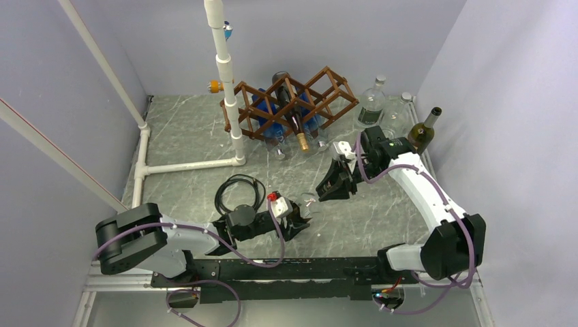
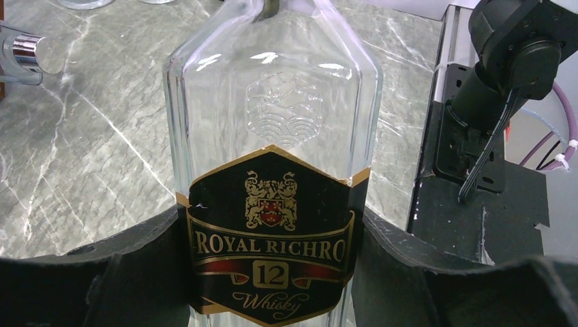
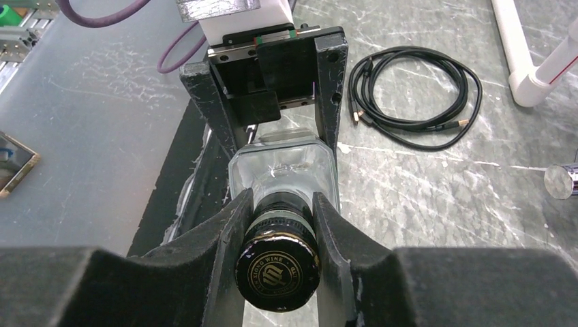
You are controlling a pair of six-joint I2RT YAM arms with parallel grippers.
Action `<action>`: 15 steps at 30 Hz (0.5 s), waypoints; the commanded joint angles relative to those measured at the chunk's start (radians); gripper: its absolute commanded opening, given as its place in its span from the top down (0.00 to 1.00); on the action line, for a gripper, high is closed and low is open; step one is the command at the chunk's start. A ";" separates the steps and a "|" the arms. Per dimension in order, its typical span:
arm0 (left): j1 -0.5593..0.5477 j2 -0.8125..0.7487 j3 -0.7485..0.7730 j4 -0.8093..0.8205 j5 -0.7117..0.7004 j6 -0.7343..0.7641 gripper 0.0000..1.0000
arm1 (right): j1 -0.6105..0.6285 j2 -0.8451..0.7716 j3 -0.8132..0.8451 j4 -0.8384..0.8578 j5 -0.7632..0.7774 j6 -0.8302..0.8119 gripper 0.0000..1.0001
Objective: Take the wine bottle off the wine rack
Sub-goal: Pick up the wine bottle from the wine rack.
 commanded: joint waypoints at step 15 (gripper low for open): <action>-0.001 -0.100 0.031 0.065 -0.098 -0.056 0.01 | -0.197 -0.158 0.104 0.130 0.118 0.305 1.00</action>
